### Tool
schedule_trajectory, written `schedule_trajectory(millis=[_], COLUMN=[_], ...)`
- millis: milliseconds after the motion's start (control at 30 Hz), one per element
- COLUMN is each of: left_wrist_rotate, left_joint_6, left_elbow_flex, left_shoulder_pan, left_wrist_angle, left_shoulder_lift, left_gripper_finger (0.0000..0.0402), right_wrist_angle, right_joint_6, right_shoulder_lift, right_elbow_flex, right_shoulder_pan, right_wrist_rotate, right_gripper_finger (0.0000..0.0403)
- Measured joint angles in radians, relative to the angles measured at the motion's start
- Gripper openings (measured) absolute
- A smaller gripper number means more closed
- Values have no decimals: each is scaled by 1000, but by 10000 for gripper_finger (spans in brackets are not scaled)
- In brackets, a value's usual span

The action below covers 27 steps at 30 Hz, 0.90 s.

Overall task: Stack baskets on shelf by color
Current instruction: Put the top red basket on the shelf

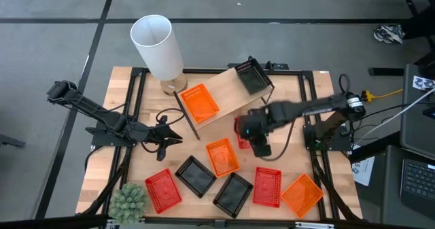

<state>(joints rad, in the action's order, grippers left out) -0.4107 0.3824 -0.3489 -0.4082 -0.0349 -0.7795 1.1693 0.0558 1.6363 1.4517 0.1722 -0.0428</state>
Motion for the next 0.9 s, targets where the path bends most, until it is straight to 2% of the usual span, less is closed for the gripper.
schedule_trajectory(millis=[67,333,500,767,833,900], left_wrist_rotate=[0,0,0,0,0,0], left_joint_6=[0,0,0,0,0,0], left_elbow_flex=[0,0,0,0,0,0], left_shoulder_pan=[0,0,0,0,0,0], left_wrist_angle=[0,0,0,0,0,0], left_shoulder_lift=[0,0,0,0,0,0], left_gripper_finger=[57,57,57,57,57,57], right_wrist_angle=[-48,-315,-434,-530,-556,-559], right_joint_6=[39,101,115,196,221,254], right_shoulder_lift=[0,0,0,0,0,0], right_elbow_flex=[-80,-316,-393,-483,-505,-511], right_shoulder_pan=[24,50,50,49,49,54], right_wrist_rotate=[-45,-47,-43,-35,-37,-46], right_gripper_finger=[134,134,134,134,128,106])
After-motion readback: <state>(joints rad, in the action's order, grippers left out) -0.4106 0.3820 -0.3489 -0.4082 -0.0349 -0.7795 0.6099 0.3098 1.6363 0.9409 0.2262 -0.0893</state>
